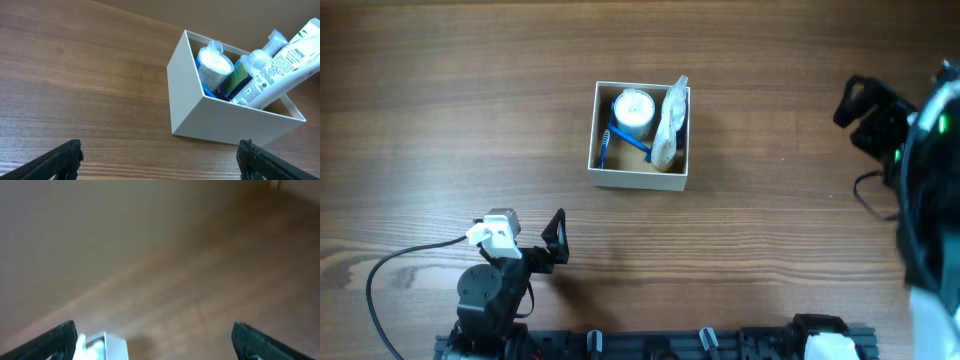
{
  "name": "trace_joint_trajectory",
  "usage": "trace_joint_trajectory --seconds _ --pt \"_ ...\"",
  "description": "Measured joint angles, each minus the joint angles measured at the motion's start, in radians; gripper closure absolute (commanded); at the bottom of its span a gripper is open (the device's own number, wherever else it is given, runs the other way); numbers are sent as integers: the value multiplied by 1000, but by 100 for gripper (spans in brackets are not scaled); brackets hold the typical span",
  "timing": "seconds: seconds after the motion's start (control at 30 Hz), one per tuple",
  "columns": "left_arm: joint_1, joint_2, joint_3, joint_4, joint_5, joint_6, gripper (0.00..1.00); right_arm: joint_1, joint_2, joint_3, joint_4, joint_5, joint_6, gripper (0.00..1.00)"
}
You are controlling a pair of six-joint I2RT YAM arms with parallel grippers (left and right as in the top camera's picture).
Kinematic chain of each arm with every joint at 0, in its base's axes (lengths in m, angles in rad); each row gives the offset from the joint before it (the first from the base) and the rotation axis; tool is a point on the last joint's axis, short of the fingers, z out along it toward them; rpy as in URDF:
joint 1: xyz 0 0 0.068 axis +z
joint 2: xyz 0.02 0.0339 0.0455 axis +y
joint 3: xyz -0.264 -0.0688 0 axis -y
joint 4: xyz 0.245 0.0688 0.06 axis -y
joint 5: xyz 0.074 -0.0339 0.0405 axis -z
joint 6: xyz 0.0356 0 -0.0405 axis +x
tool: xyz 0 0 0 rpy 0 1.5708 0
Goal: Pack container
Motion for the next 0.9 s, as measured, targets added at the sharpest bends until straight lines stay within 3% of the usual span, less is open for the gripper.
trace_joint_trajectory --seconds 0.17,0.33,0.63,0.9 --pt "0 0 -1 1 0 0 0 0 -288 -407 212 9 -16 0" --pt "0 -1 -2 0 0 0 0 0 -562 -687 241 13 -65 0" --pt "0 -1 -2 0 0 0 0 0 -780 -922 272 11 -80 0" --pt "0 -1 -2 1 0 0 0 0 -914 -1014 289 8 -80 0"
